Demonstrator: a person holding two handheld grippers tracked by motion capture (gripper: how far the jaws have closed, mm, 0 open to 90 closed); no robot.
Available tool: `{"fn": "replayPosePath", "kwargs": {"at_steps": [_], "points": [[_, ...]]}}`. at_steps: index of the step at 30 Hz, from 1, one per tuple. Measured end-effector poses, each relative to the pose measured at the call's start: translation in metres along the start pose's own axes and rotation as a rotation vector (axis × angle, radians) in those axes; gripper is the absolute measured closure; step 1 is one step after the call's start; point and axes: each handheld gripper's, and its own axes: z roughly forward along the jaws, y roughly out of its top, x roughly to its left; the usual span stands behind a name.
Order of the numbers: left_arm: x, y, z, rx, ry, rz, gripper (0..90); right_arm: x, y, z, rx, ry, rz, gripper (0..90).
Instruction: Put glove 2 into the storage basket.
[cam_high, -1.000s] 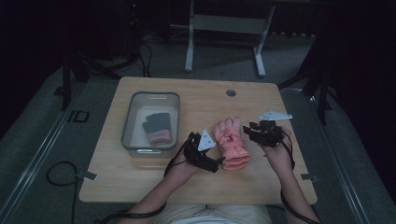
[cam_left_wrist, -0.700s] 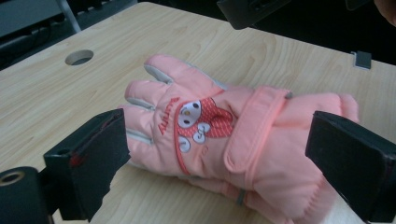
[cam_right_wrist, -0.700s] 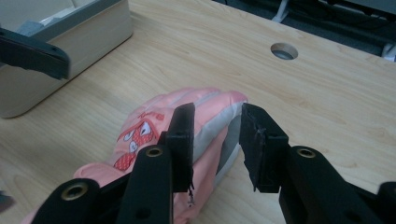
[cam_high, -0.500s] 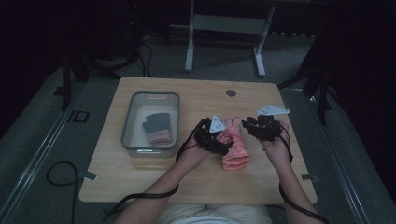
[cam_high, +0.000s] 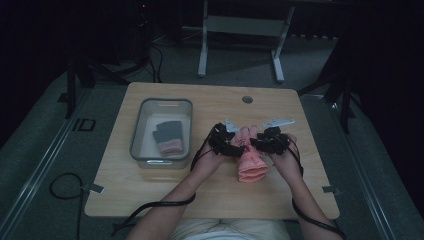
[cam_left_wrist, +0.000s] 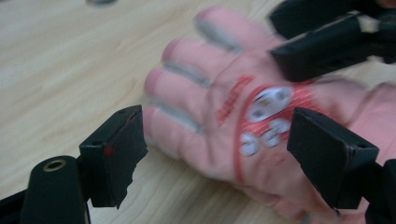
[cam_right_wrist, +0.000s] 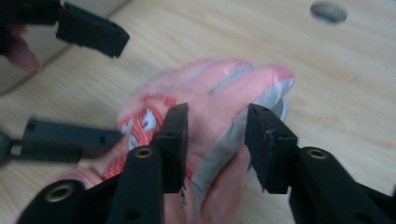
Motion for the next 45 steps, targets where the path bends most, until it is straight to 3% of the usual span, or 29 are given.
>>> {"fn": "replayPosePath", "kwargs": {"at_steps": [7, 11, 14, 16, 18, 22, 25, 29, 34, 45], "points": [[0.009, -0.013, 0.03, 0.118, -0.079, -0.129, 19.3, -0.017, -0.013, 0.021, 0.125, 0.065, 0.057, 36.6], [0.016, -0.014, 0.039, 0.162, -0.137, -0.191, 20.4, -0.03, -0.017, 0.037, 0.171, 0.158, 0.154, 30.6], [0.02, -0.016, 0.044, 0.166, -0.183, -0.224, 24.7, -0.04, -0.022, 0.045, 0.185, 0.24, 0.24, 33.1], [0.02, -0.016, 0.046, 0.16, -0.204, -0.231, 30.1, -0.041, -0.024, 0.045, 0.174, 0.269, 0.259, 41.1], [0.02, -0.016, 0.047, 0.146, -0.232, -0.248, 38.5, -0.038, -0.023, 0.043, 0.169, 0.244, 0.245, 48.0], [0.02, -0.017, 0.044, 0.109, -0.286, -0.286, 65.5, -0.029, -0.02, 0.037, 0.152, 0.194, 0.207, 59.6], [0.019, -0.015, 0.04, 0.099, -0.289, -0.279, 72.0, -0.023, -0.018, 0.033, 0.144, 0.167, 0.177, 61.6], [0.017, -0.01, 0.035, 0.094, -0.291, -0.267, 74.0, -0.025, -0.017, 0.028, 0.128, 0.185, 0.201, 62.0], [0.013, 0.003, 0.023, 0.063, -0.261, -0.24, 74.4, -0.023, -0.011, 0.015, 0.086, 0.162, 0.188, 62.4], [0.015, 0.026, -0.012, 0.048, -0.206, -0.193, 74.7, -0.015, 0.012, -0.006, 0.005, 0.178, 0.181, 62.4]]}}
